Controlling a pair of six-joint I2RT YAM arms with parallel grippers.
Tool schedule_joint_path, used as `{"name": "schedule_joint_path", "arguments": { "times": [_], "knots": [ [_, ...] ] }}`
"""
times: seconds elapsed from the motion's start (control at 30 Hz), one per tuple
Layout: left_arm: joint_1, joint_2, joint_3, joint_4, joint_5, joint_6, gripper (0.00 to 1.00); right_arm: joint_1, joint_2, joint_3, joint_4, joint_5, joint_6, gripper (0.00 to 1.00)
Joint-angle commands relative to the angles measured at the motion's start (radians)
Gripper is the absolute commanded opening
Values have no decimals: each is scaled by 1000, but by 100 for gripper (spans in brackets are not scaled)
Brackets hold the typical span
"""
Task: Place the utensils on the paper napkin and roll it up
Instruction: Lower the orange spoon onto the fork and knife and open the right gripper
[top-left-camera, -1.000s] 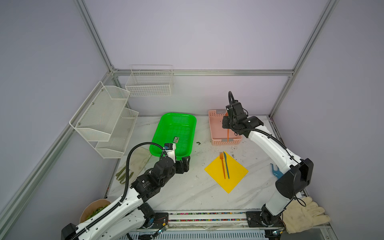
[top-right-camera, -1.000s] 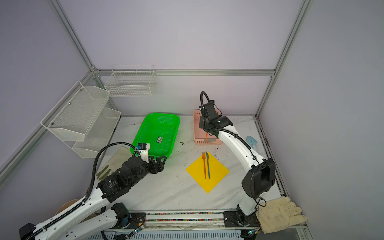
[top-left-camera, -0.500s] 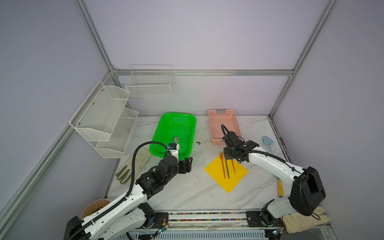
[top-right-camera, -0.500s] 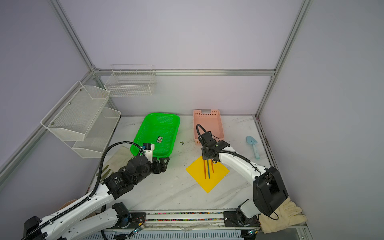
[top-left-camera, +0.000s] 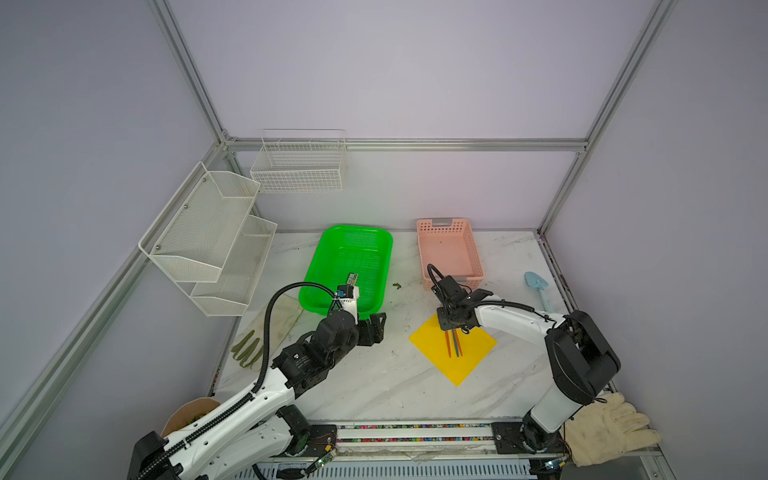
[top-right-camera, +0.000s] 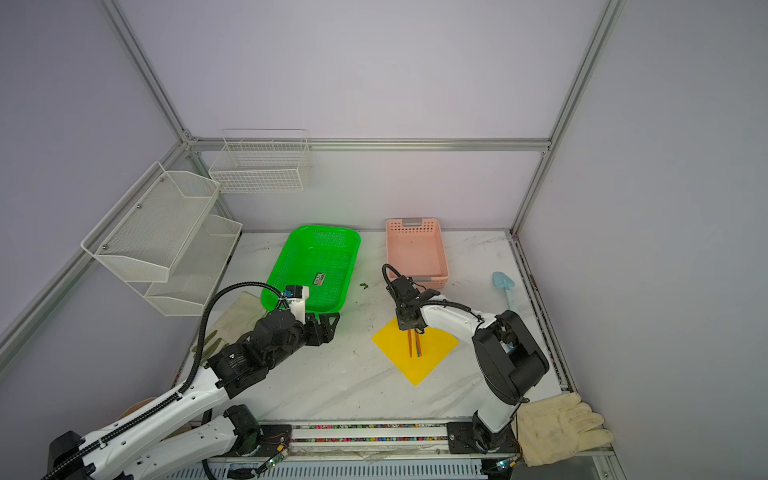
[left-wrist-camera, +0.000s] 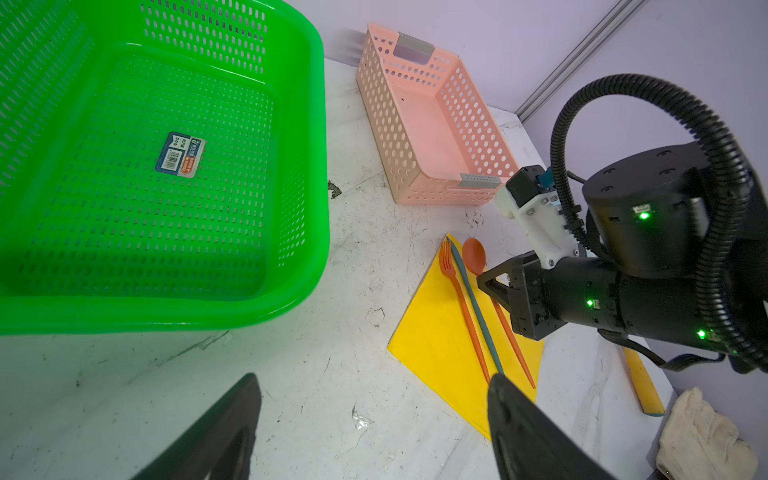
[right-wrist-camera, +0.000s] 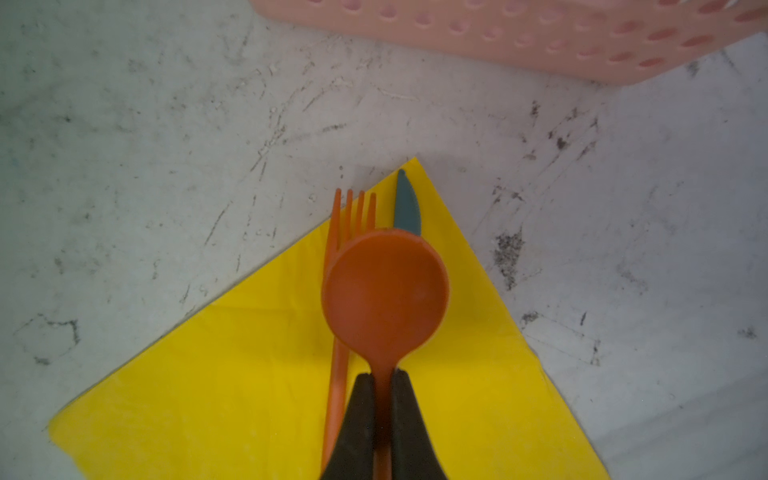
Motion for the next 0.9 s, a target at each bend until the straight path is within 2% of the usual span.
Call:
{"name": "schedule_joint_path", "arguments": {
  "times": [0.0, 0.37, 0.87],
  "knots": [
    [-3, -4, -23, 38, 2, -9, 84, 5, 27, 10, 26, -5, 36, 0],
    [-3, 1, -25, 37, 2, -12, 84, 5, 49, 6, 45, 13, 105, 0],
    [-3, -5, -26, 38, 2, -9, 84, 3, 93, 22, 59, 52, 115, 1]
  ]
}}
